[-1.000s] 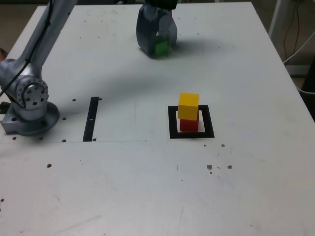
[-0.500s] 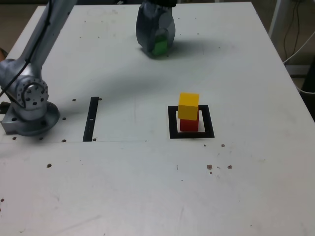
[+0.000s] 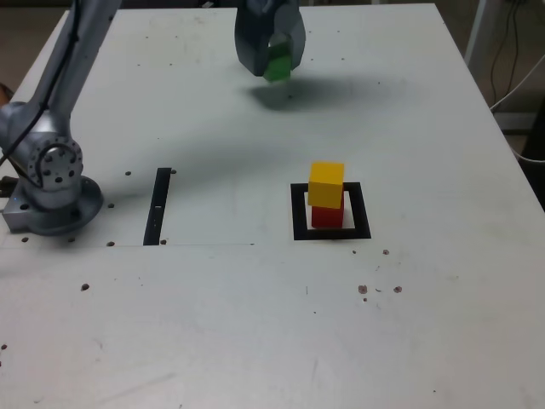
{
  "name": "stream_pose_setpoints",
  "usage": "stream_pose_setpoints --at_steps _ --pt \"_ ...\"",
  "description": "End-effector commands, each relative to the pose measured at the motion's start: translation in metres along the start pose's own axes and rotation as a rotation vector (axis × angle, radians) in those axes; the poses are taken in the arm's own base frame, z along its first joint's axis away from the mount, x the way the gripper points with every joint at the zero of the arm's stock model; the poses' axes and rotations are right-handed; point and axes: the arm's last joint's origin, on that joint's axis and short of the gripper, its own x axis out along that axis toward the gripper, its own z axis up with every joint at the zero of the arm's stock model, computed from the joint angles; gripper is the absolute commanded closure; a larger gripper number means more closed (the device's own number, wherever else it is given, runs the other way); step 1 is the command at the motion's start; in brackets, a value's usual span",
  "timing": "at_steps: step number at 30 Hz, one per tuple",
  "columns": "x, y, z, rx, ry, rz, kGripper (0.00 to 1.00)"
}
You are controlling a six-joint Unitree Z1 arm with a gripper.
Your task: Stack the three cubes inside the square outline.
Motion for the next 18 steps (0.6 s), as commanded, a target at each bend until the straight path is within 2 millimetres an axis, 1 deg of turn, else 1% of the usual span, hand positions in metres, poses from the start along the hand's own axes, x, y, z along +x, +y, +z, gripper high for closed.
stream_pose_setpoints --at_steps 1,10,18 --pt "-0.009 -0.009 -0.008 0.016 -0.005 0.001 0.71" --pt "-0.033 -0.055 -0.035 0.089 -0.033 -0.012 0.71" --pt "-0.046 -0.105 -0.06 0.155 -0.045 0.003 0.71"
